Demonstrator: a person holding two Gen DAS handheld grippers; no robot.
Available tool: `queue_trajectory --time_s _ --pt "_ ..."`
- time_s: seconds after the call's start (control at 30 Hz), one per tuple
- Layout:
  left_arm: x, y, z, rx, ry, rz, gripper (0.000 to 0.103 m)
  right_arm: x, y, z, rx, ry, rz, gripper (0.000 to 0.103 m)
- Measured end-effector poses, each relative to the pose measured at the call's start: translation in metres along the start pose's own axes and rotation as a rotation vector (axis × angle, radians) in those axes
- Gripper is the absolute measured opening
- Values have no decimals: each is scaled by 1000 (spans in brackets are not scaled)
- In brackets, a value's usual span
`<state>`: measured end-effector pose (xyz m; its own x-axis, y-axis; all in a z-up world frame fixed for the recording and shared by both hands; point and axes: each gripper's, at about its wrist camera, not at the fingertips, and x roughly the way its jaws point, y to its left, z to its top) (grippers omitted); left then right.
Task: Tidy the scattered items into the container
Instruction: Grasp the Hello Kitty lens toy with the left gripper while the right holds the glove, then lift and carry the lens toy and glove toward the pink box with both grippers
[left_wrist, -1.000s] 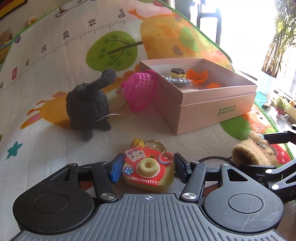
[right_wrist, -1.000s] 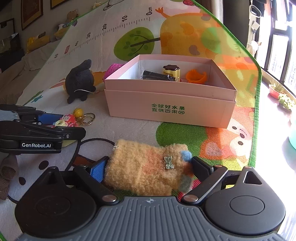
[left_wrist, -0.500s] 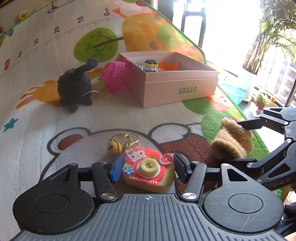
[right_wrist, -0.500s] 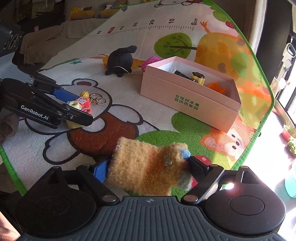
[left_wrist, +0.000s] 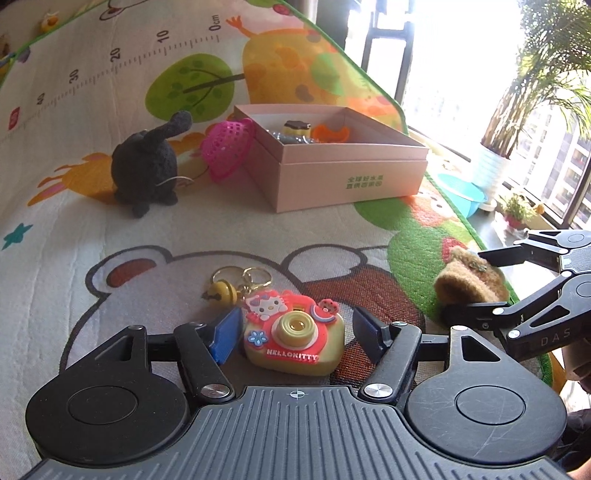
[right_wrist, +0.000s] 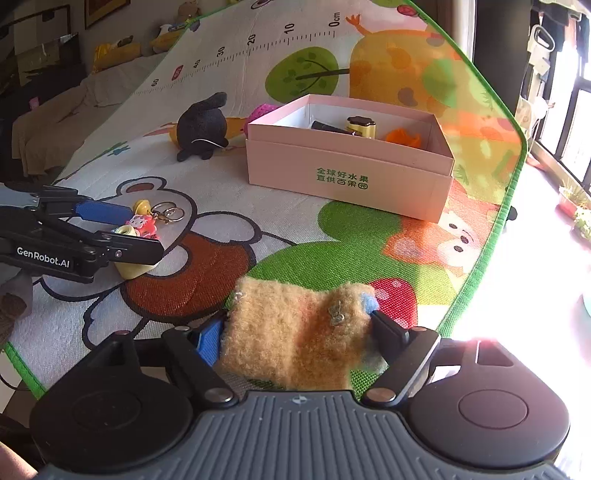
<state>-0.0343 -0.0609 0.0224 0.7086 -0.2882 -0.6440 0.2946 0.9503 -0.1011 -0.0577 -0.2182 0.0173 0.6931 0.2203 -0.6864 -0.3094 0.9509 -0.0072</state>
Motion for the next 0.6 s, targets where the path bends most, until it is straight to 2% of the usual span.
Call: queue_trajectory --time_s 0.1,0.33,0.37,0.43,0.47,0.6 --pt "1 3 2 -2 -12 35 84 -2 3 1 -5 -4 -6 72" --pt "10 0 4 24 6 31 82 -3 5 2 -6 -9 -10 71" --pt "10 -2 4 34 7 31 80 -3 5 2 -8 -10 -12 71" --pt "9 -5 4 53 6 25 65 -3 6 2 -11 -12 -13 71" --pt "8 -7 4 61 8 15 62 -3 6 2 -11 -13 -14 71" --pt "3 -16 0 108 20 -47 63 -3 7 1 -13 -17 -17 71"
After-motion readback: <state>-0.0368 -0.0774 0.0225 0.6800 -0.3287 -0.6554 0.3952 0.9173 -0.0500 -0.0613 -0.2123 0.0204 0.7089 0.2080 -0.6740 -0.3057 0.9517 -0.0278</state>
